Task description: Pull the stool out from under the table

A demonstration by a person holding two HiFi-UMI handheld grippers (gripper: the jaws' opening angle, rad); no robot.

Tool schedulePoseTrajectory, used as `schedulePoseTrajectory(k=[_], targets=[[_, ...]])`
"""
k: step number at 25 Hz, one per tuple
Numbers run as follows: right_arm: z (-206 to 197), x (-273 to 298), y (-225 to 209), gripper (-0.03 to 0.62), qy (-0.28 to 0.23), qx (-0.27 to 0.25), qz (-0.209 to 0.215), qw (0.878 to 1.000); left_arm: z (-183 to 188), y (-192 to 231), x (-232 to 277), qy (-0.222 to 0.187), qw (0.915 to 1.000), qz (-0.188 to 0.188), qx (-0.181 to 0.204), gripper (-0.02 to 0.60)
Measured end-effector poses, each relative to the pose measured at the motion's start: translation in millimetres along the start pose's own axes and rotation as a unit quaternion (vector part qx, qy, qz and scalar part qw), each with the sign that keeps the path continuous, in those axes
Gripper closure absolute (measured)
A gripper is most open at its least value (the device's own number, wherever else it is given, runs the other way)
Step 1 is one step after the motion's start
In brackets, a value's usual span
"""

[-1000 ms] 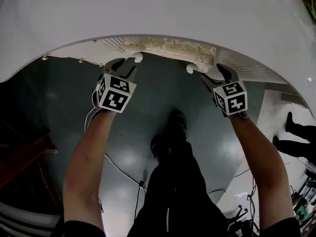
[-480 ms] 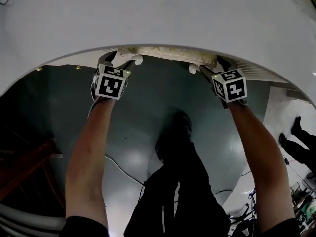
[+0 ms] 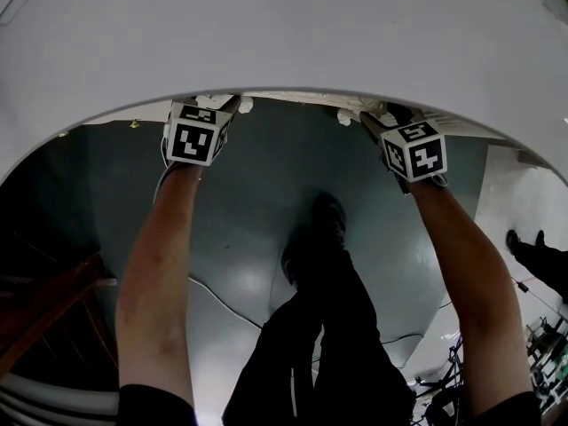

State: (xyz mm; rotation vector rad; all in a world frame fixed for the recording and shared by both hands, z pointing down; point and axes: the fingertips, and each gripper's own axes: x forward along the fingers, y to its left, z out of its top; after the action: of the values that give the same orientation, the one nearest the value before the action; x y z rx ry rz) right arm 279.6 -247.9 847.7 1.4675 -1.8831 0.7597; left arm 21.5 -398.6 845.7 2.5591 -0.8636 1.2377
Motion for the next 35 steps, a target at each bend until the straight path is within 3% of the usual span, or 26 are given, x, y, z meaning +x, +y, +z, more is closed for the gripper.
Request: schedulePoseTrajectory(k=[2,5,11,20,26,30,33,35], targets=[[8,-1,3,0.277,-0.012,0.015,0.002,1.000,1,-1,-5,0.004,1.0000,-0.001,-0.009,0.255],[14,2,-2,0.227,-0.022,0.035,-0.003,0.999,1,-7,-8,0.006,0.9997,0.001,-0.022,0.261],[7,12,-4,0.235,-0.012,0.044,0.001,0.999,-15,-19,-5,0.011,0.9985,0.003,-0.054,0.262],[-34,-10,29,0.260,0.004,0.049,0.022,0.999,-50,-42,-29,0.038,0.9975,-0.006,-0.059,0.264],[-40,5,14,0.249,0.024,0.020,0.022,0.999,-65,-56,-25,0.032,0.9925,-0.038,-0.111,0.275],[-41,13,12,0.253,0.046,0.018,0.027,0.998,-72,-57,-25,0.021,0.9897,-0.035,-0.138,0.291],[-42,11,13,0.260,0.059,0.031,0.024,0.997,-69,-55,-25,0.022,0.9900,-0.034,-0.135,0.293],[-44,7,17,0.262,0.067,0.043,0.026,0.997,-67,-53,-22,0.027,0.9924,-0.039,-0.114,0.287]])
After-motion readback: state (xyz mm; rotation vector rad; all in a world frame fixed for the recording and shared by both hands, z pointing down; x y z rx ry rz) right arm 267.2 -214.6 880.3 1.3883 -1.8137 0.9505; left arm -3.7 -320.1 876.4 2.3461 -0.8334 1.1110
